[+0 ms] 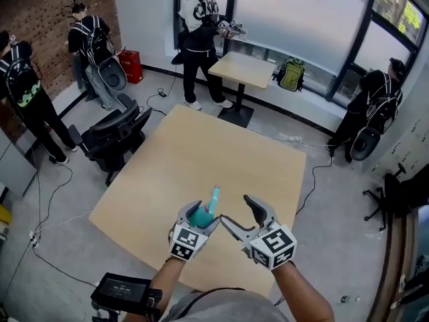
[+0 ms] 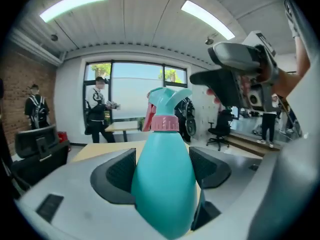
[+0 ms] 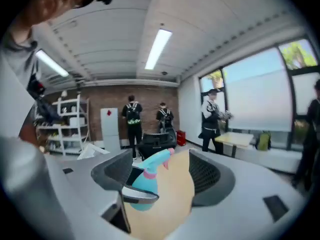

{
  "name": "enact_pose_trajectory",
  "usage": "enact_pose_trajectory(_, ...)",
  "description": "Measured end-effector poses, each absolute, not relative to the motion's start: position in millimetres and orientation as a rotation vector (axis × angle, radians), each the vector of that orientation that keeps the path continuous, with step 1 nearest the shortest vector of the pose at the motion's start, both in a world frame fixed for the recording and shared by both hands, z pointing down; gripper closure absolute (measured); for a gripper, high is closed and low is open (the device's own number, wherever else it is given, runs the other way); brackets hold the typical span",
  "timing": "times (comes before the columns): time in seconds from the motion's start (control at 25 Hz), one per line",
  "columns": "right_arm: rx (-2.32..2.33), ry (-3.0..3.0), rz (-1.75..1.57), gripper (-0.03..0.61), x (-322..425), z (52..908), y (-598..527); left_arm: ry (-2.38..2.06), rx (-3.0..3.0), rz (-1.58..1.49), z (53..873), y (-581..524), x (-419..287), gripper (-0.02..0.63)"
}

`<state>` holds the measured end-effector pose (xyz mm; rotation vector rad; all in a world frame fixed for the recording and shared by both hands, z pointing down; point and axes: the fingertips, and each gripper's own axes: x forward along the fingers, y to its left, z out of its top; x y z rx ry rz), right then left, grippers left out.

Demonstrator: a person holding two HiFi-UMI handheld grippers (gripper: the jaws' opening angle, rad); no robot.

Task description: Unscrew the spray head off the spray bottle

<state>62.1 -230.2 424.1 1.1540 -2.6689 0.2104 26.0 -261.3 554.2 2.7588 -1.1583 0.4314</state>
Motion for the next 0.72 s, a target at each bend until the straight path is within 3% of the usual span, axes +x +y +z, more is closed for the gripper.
enact_pose_trajectory(0.12,1.329,-2.635,0.438,0.245,56,452,-237,-1.313,2.757,0.386,543,-266,30,0.281)
enact_pose_trajectory(0.52,1.453,-2.492,0.327,0.275,51,481,-243,-1.339,2.886,0.435,534,-248,53,0.281)
enact_pose_trajectory(0.56,1.44,-2.516,0.342,0.297,49,480,-241,-1.321,2.892,0.433,534,-246,55,0.281)
enact_pose_trajectory(0.64,1.393,-2.549,0.371,0.44,44,478,-236,-1.284,2.89,0.414,533,-241,59,0.282)
enact_pose_trajectory(0.72,1.365,-2.554,0.397,0.443,43,477,-234,-1.253,2.897,0.397,531,-236,60,0.285)
